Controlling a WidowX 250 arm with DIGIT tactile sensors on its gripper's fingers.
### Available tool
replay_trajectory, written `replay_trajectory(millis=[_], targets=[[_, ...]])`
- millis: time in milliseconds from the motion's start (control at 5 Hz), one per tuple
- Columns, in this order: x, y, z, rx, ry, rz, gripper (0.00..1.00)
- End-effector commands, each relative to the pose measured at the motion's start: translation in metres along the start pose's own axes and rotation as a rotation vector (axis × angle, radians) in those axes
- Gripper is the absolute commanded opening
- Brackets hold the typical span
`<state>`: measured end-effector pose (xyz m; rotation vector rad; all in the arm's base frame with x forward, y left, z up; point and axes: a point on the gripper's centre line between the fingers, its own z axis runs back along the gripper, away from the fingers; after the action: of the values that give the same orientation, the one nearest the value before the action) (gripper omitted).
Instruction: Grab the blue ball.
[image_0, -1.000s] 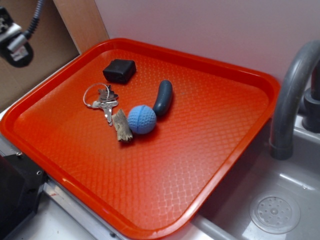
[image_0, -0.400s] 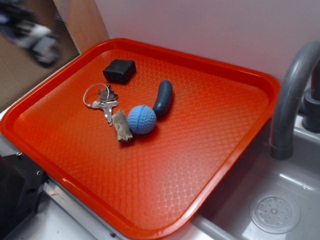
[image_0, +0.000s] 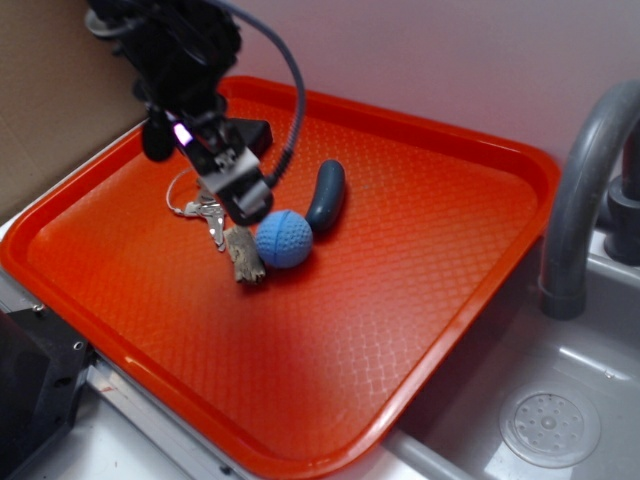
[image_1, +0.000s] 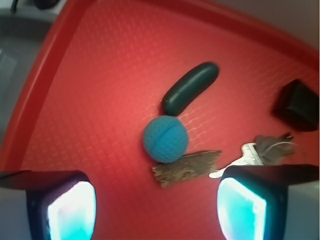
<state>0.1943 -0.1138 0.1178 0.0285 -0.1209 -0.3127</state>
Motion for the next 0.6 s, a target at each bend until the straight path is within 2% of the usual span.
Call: replay_trajectory(millis=[0,200,400], targets=[[0.014,0.013,-0.032,-0.057,0.02,-0.035,1.0],[0.023,0.003,-0.061,-0.028,0.037,-0.052,1.0],[0.028,-0.006,-0.083,0.025,0.091,-0.061,1.0]])
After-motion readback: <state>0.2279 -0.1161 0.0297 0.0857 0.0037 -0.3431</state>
